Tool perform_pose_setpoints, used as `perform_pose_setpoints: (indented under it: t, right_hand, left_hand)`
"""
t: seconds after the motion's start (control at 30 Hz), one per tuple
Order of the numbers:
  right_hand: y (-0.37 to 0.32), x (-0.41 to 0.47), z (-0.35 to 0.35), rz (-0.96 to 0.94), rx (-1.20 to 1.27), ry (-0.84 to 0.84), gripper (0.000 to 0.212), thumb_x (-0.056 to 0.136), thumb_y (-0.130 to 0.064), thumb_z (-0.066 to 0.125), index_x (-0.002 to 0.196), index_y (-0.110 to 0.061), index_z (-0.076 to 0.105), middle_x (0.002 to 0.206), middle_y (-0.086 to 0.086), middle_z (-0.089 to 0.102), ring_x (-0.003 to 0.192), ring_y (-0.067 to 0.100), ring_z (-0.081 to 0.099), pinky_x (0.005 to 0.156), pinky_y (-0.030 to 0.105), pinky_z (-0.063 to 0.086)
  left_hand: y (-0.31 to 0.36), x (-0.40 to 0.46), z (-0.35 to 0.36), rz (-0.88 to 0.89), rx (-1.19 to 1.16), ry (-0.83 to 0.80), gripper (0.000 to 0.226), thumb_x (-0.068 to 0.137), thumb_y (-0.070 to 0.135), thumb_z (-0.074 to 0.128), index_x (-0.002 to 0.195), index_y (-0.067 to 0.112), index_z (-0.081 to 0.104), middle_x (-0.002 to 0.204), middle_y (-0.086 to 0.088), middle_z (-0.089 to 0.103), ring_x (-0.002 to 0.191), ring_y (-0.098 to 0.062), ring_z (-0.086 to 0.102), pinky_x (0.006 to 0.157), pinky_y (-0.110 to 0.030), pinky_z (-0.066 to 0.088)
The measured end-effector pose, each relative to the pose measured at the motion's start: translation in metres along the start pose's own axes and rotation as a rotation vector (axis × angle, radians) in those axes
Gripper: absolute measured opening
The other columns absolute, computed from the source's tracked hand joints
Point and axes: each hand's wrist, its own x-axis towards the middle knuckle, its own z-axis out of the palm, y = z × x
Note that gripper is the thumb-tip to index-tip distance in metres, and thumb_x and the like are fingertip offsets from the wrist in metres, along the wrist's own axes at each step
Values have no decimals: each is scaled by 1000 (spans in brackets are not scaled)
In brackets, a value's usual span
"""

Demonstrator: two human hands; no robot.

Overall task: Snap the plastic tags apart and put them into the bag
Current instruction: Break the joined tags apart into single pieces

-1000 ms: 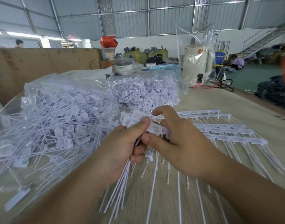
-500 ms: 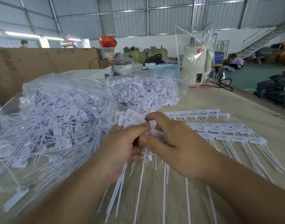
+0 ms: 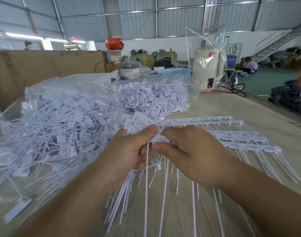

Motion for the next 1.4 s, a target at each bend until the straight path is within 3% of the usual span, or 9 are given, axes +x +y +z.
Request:
perform_pose_setpoints:
  t: [0.27,0.47,0.6,0.77,0.93,1.07,1.2,1.3,1.4]
  right_hand:
    - [-12,1,12,29,-27,174,44,95,-47,46,61,-29,26,52,-8,37,51,15,42,50,32,27]
    - [4,6,-8,116,302,497,48,92,-48,51,58,-20,31,49,-7,36,42,8,29,40,20,25]
    - [7,0,-3,24,269,265,38,91,-52,51,63,-28,41,48,-10,42,39,8,35,40,18,26]
    - [-1,-2,7,-40,247,-10,31,90,-55,47,108,-30,48,63,-3,66,46,8,53,47,33,43]
    - [-1,-2,7,-11,198,-62,40,89,-57,48,119,-32,41,53,-14,56,46,4,50,60,35,48]
    - [1,-2,9,-1,199,-59,36,90,-54,52,114,-31,38,53,-6,53,44,5,49,48,30,38]
    - [0,-2,11,12,232,-59,55,86,-54,54,130,-36,25,78,-6,66,61,4,60,59,37,51]
    - [-1,-3,12,-8,235,-74,62,84,-59,48,135,-41,17,89,-4,68,74,11,65,69,44,53]
    - [2,-1,10,-12,194,-55,58,88,-58,48,137,-34,29,82,-10,62,69,3,59,63,33,49]
  left_hand:
    - [1,0,7,26,-173,86,36,73,39,68,49,19,48,42,3,33,32,-8,27,36,-17,25]
    - [1,4,0,-63,-317,83,23,72,34,65,71,15,52,47,3,37,36,-8,28,33,-18,27]
    - [-3,2,5,-83,-179,104,30,82,36,65,68,10,57,45,0,43,34,-10,35,34,-18,30]
    - [-2,-3,9,-43,-74,82,34,80,40,65,79,6,72,52,-7,58,41,-15,54,40,-23,40]
    - [-4,1,2,-8,-45,124,45,68,48,72,82,6,63,47,-5,44,35,-14,39,37,-22,34]
    - [-7,3,1,-39,-64,-6,37,67,40,82,76,13,58,50,-5,39,40,-13,29,39,-21,29]
    - [-8,0,2,-69,-35,-147,17,75,27,78,64,25,66,47,3,41,39,-8,29,39,-16,25]
    - [-10,2,2,-106,-63,-91,27,83,20,70,57,22,65,43,3,40,35,-8,29,38,-15,25]
    - [-9,4,2,-84,-97,-24,20,73,25,74,60,18,61,45,-1,41,35,-10,29,37,-16,25]
